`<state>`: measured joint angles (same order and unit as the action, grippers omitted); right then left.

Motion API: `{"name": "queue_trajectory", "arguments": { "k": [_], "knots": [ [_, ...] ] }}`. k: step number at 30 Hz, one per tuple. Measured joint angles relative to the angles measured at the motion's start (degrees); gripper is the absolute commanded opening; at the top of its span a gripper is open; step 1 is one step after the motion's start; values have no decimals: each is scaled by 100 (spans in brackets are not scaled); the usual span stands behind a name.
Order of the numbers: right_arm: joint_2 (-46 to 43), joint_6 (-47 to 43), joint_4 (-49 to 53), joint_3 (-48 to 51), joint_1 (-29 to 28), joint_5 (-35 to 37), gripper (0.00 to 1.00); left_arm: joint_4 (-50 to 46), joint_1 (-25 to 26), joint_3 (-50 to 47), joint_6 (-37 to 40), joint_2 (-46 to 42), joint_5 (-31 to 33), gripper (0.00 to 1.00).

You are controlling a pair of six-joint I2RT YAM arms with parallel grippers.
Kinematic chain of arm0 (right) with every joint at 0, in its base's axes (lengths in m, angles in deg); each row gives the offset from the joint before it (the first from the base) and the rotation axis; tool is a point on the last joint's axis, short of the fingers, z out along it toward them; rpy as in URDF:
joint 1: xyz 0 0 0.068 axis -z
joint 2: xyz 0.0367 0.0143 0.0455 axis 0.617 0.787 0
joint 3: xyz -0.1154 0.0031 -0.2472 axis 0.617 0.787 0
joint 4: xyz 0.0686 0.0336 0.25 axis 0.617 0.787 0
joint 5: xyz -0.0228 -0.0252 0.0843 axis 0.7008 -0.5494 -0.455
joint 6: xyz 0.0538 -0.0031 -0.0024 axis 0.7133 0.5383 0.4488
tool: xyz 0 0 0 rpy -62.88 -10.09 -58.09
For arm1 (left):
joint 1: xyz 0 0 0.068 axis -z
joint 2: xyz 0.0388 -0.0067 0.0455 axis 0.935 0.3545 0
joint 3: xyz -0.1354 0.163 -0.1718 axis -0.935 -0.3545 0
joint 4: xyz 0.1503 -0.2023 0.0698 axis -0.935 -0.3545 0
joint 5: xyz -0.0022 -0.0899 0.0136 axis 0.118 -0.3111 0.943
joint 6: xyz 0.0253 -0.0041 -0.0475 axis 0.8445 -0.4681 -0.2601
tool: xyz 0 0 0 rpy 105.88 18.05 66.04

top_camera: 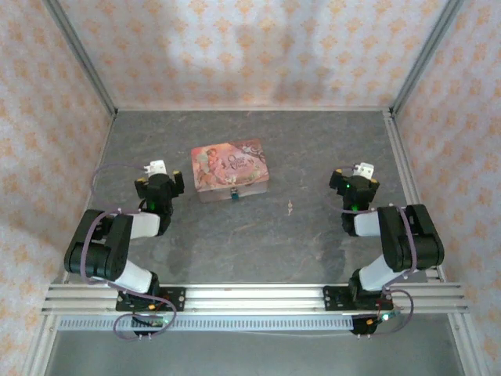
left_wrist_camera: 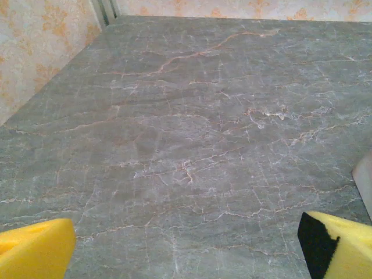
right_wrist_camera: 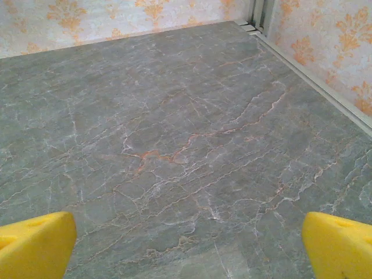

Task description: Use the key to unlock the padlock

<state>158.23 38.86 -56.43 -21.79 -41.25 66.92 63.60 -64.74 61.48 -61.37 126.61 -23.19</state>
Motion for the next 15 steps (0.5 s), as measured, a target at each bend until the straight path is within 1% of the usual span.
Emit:
{"name": "queue_trajectory", "arguments": {
  "k": [15],
  "knots": [
    [0, 0, 39, 0, 0, -168, 99, 0, 0, 0, 2, 0, 0, 100]
  ]
}}
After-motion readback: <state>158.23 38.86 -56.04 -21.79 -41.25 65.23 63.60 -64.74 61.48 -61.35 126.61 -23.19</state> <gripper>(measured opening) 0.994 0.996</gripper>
